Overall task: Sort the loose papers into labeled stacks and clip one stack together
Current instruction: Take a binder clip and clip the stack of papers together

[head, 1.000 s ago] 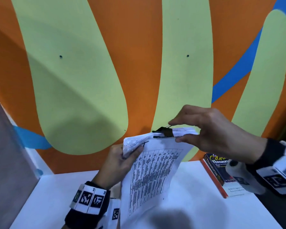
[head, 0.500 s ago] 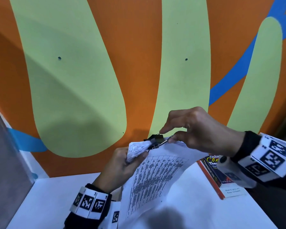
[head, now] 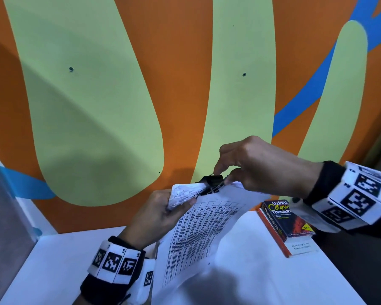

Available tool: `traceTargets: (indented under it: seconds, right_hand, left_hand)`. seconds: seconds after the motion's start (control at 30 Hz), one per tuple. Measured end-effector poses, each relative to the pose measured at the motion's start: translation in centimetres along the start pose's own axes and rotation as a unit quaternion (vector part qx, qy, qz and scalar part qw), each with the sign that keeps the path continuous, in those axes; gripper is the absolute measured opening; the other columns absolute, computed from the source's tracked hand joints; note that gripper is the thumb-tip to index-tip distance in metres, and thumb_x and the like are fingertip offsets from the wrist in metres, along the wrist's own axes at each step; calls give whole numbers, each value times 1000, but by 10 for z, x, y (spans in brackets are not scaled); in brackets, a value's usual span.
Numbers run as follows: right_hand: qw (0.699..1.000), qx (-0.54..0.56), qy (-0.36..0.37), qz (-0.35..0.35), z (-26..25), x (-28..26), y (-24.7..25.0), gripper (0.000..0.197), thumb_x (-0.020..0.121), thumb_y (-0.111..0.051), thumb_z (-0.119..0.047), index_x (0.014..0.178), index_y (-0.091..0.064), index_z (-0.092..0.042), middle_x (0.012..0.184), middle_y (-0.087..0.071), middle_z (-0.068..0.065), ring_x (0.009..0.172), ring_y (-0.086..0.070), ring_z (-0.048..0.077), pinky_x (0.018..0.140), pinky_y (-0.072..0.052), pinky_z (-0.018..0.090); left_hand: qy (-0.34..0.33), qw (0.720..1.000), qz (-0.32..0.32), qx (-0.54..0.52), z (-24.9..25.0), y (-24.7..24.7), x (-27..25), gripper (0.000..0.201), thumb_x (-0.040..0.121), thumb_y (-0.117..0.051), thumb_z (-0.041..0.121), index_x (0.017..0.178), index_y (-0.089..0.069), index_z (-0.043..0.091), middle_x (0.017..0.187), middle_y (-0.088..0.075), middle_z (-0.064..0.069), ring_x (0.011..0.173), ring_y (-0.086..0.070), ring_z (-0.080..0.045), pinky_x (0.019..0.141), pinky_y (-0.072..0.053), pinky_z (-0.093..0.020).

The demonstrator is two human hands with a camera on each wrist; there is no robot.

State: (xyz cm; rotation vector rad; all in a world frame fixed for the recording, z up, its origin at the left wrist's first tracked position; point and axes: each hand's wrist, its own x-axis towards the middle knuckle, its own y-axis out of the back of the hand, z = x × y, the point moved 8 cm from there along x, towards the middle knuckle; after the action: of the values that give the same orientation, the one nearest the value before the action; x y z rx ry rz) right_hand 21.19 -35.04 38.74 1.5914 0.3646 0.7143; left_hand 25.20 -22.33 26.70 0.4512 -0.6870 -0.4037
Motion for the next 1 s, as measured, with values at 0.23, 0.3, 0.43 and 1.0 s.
traceTargets:
  seconds: [0.23,0.3,0.43,1.0]
  right_hand:
    - [990,-104,-46,-79,-13,14,0,33,75,-57,4,101,-68,-13,98,-67,4,87,-64,19,56,-34,24]
    - [990,-110,-44,-79,-13,18,-2,33,75,-61,1,104,-67,-13,101,-67,4,91,-62,21,63,-40,26]
    - [987,-84,-59,-121,-3,21,-14,62,72,-80,-22,128,-54,-16,119,-65,1,92,-58,16,72,-41,21]
    - [972,9,-146,-184,29,11,-80,135,49,-80,-65,150,-1,-23,161,2,2,148,3,27,119,-15,52]
  left_hand:
    - [-6,1000,-5,1,-5,-2,3,38,90,-51,55,113,-64,27,88,-67,-20,75,-62,-36,64,-50,-51]
    - [-7,1000,6,3,-7,0,3,41,90,-51,53,112,-66,21,88,-70,-15,75,-63,-35,64,-51,-48]
    - [-9,1000,22,7,-10,5,2,49,90,-50,53,89,-67,6,73,-62,-15,60,-52,-24,57,-47,-46]
    - [55,989,36,-133,-8,4,5,11,87,-61,35,91,-71,37,88,-72,-11,71,-65,-15,61,-50,-26]
